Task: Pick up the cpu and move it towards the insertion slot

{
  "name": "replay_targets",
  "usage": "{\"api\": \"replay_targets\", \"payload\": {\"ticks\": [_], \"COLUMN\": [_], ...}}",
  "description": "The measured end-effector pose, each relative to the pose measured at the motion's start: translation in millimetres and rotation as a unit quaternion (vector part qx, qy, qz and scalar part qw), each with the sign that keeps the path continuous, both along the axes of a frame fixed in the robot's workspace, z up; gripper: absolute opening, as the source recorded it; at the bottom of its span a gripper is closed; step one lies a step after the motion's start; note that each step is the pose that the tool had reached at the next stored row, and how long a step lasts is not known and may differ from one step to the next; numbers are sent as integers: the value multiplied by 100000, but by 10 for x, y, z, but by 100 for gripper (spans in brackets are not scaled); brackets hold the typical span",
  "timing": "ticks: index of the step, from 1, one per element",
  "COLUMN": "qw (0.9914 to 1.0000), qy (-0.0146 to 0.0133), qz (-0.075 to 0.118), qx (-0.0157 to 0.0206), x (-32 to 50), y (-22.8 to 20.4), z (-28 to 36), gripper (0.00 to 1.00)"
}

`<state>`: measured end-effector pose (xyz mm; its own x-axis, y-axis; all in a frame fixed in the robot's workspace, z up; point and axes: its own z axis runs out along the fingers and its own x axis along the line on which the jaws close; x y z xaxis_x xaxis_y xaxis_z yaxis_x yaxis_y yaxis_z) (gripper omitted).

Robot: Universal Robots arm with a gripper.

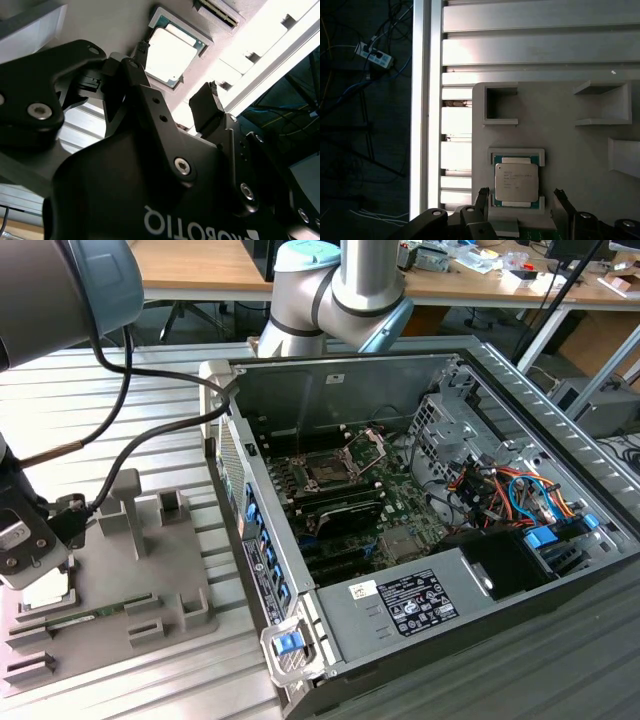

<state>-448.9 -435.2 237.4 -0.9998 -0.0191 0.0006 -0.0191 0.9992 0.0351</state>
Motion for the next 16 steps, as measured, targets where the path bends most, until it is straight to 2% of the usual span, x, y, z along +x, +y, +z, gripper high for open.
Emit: {"api": "replay_targets", "payload": {"ticks": [16], "qw": [100000], "qy": [-2], "qz": [0], "qx": [1], "x": [0], "y": [0], "z": [-54], "gripper": [62]}}
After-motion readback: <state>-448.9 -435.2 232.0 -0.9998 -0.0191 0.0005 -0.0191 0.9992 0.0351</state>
